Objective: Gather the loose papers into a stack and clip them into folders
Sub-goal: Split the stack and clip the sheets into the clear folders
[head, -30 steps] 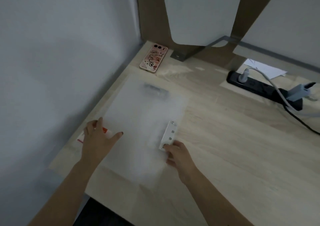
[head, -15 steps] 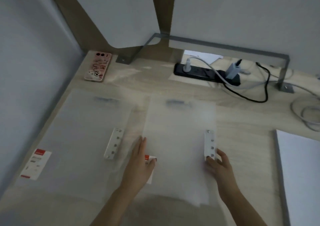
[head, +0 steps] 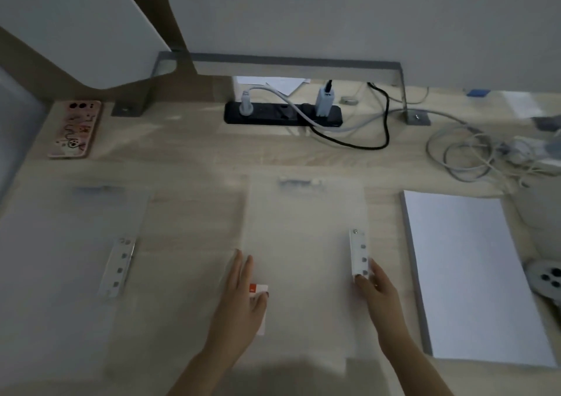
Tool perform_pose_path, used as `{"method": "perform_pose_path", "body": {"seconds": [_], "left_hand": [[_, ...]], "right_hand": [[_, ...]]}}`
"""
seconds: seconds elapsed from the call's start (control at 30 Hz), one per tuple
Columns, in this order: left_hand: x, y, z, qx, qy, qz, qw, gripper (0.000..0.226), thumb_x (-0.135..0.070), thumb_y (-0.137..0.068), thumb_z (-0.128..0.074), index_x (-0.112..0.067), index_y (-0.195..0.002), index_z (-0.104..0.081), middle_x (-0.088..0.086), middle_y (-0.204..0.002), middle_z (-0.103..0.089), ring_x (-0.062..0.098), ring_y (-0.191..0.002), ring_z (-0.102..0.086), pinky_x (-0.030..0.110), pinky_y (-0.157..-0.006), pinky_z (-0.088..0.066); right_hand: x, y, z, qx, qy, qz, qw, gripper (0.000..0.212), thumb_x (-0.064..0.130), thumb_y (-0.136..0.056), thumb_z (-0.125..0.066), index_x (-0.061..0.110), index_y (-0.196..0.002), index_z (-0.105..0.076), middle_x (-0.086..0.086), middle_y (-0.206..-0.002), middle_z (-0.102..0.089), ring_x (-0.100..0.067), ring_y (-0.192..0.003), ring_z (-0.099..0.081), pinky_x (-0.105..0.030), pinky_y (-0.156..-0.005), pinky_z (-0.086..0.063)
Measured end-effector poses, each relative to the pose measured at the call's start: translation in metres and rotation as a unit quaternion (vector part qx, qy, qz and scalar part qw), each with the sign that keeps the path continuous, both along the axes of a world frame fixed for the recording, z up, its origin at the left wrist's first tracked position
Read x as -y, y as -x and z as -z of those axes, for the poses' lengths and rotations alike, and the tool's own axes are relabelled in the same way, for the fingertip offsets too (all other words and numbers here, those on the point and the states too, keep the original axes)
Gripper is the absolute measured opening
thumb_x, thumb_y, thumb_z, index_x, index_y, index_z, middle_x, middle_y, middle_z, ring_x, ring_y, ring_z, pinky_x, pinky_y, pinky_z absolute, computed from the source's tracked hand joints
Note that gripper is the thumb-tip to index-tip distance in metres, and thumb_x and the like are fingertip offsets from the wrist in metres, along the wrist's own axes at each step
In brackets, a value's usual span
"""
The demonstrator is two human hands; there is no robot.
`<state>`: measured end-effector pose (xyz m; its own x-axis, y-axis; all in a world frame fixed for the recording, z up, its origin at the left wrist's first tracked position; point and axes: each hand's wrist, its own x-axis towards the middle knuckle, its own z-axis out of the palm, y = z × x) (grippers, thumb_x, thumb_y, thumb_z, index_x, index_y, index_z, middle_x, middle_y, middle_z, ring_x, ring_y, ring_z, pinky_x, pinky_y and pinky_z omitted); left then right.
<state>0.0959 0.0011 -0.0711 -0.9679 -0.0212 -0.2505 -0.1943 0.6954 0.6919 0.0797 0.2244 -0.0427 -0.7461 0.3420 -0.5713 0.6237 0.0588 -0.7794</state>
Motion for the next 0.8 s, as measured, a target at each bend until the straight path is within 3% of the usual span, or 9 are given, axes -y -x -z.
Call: {"method": "perform_pose_path", "body": {"seconds": [0.07,0.17,0.27,0.4,0.5,0.6,0.7,0.77,0.8], "left_hand": [[-0.004,-0.001,-0.001,0.004,0.010,-0.010,1.000,0.068,-0.032,-0.082,-0.047,-0.014,-0.144,-0.026,-0.013,-0.148,-0.001,0.000,-0.140,-0.010,-0.006,-0.095,-0.004],[-0.009,0.000,0.000,0.024,0.014,-0.024,0.999,0.067,-0.020,-0.087,-0.057,-0.012,-0.145,-0.025,-0.009,-0.153,-0.005,0.011,-0.144,-0.016,0.001,-0.096,-0.011],[-0.015,0.000,-0.002,0.047,0.009,-0.024,0.999,0.068,-0.020,-0.088,-0.058,-0.016,-0.146,-0.022,-0.005,-0.157,-0.004,0.010,-0.145,-0.014,0.007,-0.098,-0.016],[-0.026,-0.001,-0.010,0.081,-0.052,-0.034,0.995,0.063,-0.022,-0.090,-0.055,-0.023,-0.144,-0.023,-0.006,-0.157,-0.004,0.011,-0.144,-0.014,0.020,-0.110,-0.023],[-0.031,0.004,-0.022,0.122,-0.117,-0.061,0.984,0.059,-0.026,-0.091,-0.055,-0.028,-0.143,-0.026,-0.010,-0.155,-0.011,0.004,-0.140,-0.019,0.015,-0.109,-0.019],[-0.033,0.015,-0.044,0.157,-0.177,-0.090,0.967,0.057,-0.034,-0.089,-0.055,-0.025,-0.141,-0.034,-0.009,-0.153,-0.021,0.008,-0.140,-0.023,0.017,-0.105,-0.021],[-0.024,0.024,-0.080,0.156,-0.248,-0.084,0.953,0.056,-0.062,-0.078,-0.054,-0.042,-0.130,-0.043,-0.018,-0.144,-0.034,0.006,-0.135,-0.034,0.022,-0.107,-0.023],[-0.017,0.030,-0.109,0.110,-0.349,-0.082,0.927,0.083,-0.085,-0.052,-0.053,-0.043,-0.123,-0.048,-0.018,-0.139,-0.043,0.000,-0.127,-0.043,0.026,-0.110,-0.032],[-0.013,0.034,-0.121,0.079,-0.399,-0.084,0.910,0.110,-0.091,-0.035,-0.055,-0.032,-0.128,-0.048,-0.015,-0.137,-0.044,-0.006,-0.118,-0.049,0.020,-0.105,-0.037]], "right_hand": [[-0.001,0.000,-0.006,-0.004,0.004,-0.011,1.000,0.049,0.005,-0.092,-0.049,0.012,-0.140,-0.040,0.004,-0.128,-0.053,-0.015,-0.115,-0.050,-0.026,-0.094,-0.034],[-0.003,0.001,-0.018,-0.027,0.009,-0.039,0.999,0.045,0.003,-0.093,-0.046,0.014,-0.137,-0.045,0.022,-0.108,-0.055,0.002,-0.096,-0.052,-0.019,-0.088,-0.035],[-0.008,-0.001,-0.029,-0.034,0.017,-0.037,0.999,0.046,0.014,-0.095,-0.047,0.021,-0.140,-0.040,0.007,-0.127,-0.057,-0.009,-0.109,-0.054,-0.024,-0.090,-0.038],[-0.020,-0.002,-0.056,-0.051,0.075,0.002,0.996,0.034,0.021,-0.097,-0.043,0.022,-0.129,-0.054,-0.003,-0.113,-0.067,-0.021,-0.087,-0.072,-0.032,-0.075,-0.057],[-0.023,0.002,-0.083,-0.062,0.173,0.011,0.983,0.032,0.028,-0.098,-0.037,0.020,-0.113,-0.064,-0.006,-0.108,-0.072,-0.025,-0.091,-0.071,-0.040,-0.077,-0.059],[-0.010,0.008,-0.106,-0.049,0.254,-0.061,0.964,0.038,0.045,-0.089,-0.041,0.025,-0.113,-0.063,-0.004,-0.106,-0.073,-0.024,-0.098,-0.069,-0.040,-0.080,-0.057],[0.019,0.008,-0.112,-0.052,0.221,-0.201,0.953,0.036,0.056,-0.079,-0.055,0.043,-0.112,-0.064,0.005,-0.115,-0.069,-0.013,-0.105,-0.066,-0.026,-0.082,-0.056],[0.043,0.006,-0.115,-0.078,0.180,-0.284,0.939,0.039,0.046,-0.086,-0.049,0.047,-0.124,-0.053,0.017,-0.124,-0.062,-0.002,-0.114,-0.058,-0.022,-0.093,-0.049],[0.055,0.004,-0.115,-0.086,0.175,-0.311,0.930,0.043,0.044,-0.086,-0.047,0.045,-0.129,-0.049,0.022,-0.127,-0.059,0.002,-0.118,-0.054,-0.022,-0.099,-0.045]]}}
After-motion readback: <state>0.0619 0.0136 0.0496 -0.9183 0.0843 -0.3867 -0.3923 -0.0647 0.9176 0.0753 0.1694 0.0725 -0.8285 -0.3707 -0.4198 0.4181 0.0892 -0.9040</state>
